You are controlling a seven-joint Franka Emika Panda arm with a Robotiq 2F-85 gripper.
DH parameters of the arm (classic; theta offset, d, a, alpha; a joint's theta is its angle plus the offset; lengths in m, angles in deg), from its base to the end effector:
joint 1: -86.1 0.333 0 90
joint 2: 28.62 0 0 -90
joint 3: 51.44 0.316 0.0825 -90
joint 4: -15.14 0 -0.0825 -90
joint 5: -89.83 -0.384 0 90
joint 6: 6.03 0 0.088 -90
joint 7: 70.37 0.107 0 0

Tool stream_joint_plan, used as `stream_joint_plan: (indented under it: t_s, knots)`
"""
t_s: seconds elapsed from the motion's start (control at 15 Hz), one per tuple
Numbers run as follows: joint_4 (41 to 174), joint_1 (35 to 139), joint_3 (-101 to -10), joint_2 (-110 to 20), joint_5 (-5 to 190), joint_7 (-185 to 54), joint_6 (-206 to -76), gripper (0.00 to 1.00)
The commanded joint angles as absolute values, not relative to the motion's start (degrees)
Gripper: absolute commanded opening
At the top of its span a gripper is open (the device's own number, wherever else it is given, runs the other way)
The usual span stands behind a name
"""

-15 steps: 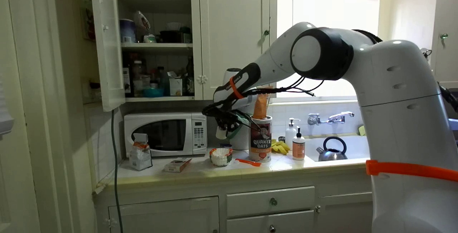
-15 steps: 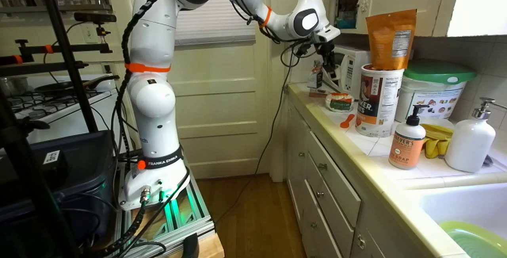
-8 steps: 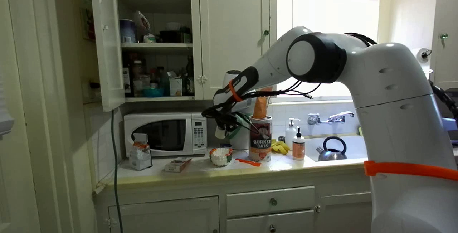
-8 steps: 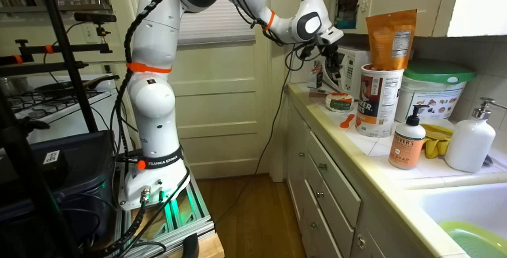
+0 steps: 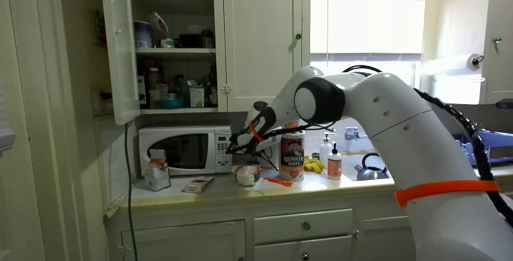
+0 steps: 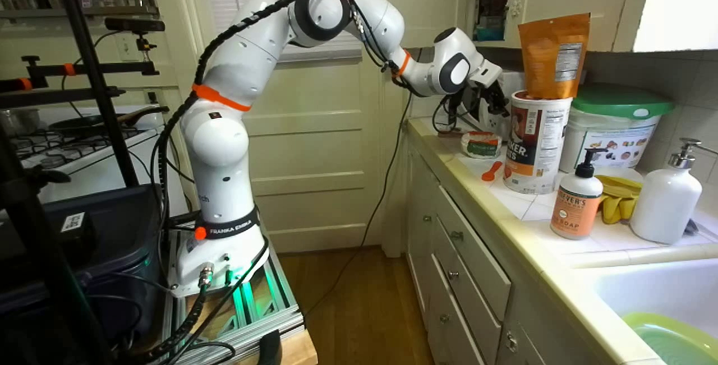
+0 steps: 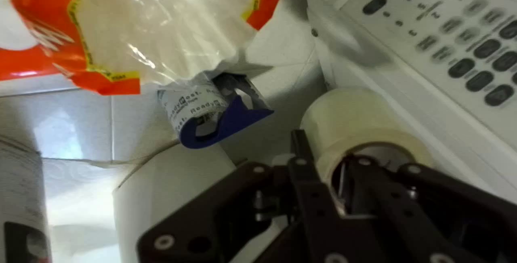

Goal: Move the tape to the back of the counter

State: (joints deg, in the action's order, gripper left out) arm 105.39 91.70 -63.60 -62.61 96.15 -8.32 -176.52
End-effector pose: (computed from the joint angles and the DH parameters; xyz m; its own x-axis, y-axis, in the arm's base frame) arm 0.7451 -0.0438 0.3967 0.3107 -0.7989 0.5150 -0.6204 -0.5810 -0.5268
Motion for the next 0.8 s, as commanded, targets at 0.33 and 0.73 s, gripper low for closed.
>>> stream_joint_plan:
  t_s: [0.33,0.73]
  knots:
    - [90.8,91.6,-69.0,-76.6,94.9,-3.0,-178.4,0.04]
    - [86.6,92.7,-72.6,-80.2,95.0,-0.3,-174.3,0.04]
